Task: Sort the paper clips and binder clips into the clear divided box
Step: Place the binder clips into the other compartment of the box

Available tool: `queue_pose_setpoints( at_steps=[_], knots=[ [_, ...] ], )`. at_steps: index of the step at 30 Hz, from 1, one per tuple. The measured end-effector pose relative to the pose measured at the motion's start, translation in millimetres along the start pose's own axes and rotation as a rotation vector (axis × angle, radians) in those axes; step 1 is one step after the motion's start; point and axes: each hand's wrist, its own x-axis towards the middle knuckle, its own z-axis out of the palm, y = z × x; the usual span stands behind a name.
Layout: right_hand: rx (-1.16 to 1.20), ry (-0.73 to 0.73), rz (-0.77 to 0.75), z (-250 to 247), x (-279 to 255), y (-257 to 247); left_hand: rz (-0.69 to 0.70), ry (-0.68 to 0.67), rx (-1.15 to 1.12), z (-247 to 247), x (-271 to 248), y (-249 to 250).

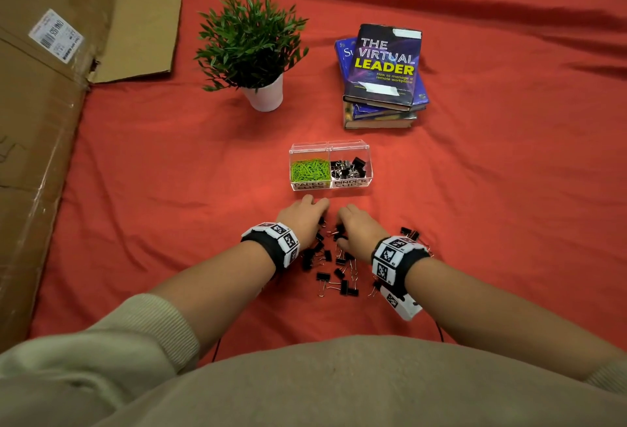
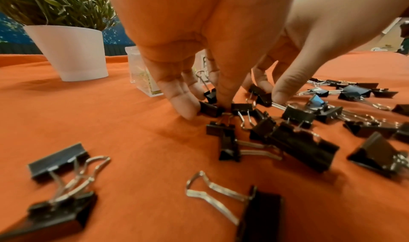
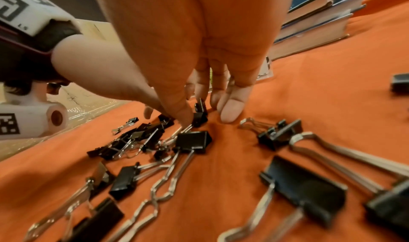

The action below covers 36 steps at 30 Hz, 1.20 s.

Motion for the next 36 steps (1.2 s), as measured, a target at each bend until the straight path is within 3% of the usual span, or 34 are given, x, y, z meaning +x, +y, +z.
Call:
queue_pose_setpoints(
  at_steps=[8,21,25,27,30,33,36],
  knots=[
    [0.047,0.008,-0.042,2,-2,9,-0.009,-0.034,-0.008,1,-3,1],
    [0.020,0.041,-0.017,0,-7,24,-0.017,0.061,-0.001,1,-12,2],
    [0.109,0.075,-0.014,-2,-9,23,-0.008,0.055,-0.064,0,-10,1],
    [0.220,0.134,-0.003,-9,-7,21,-0.017,0.052,-0.131,1,-8,0],
    [0.378,0.336,0.060,-36,6,18,-0.057,0.066,-0.261,-3,-5,2],
    [0.392,0.507,0.051,-72,27,20,-0.043,0.118,-0.334,-12,1,7],
    [0.318,0.512,0.021,-92,48,24,0.011,0.164,-0.352,-31,8,15]
  ],
)
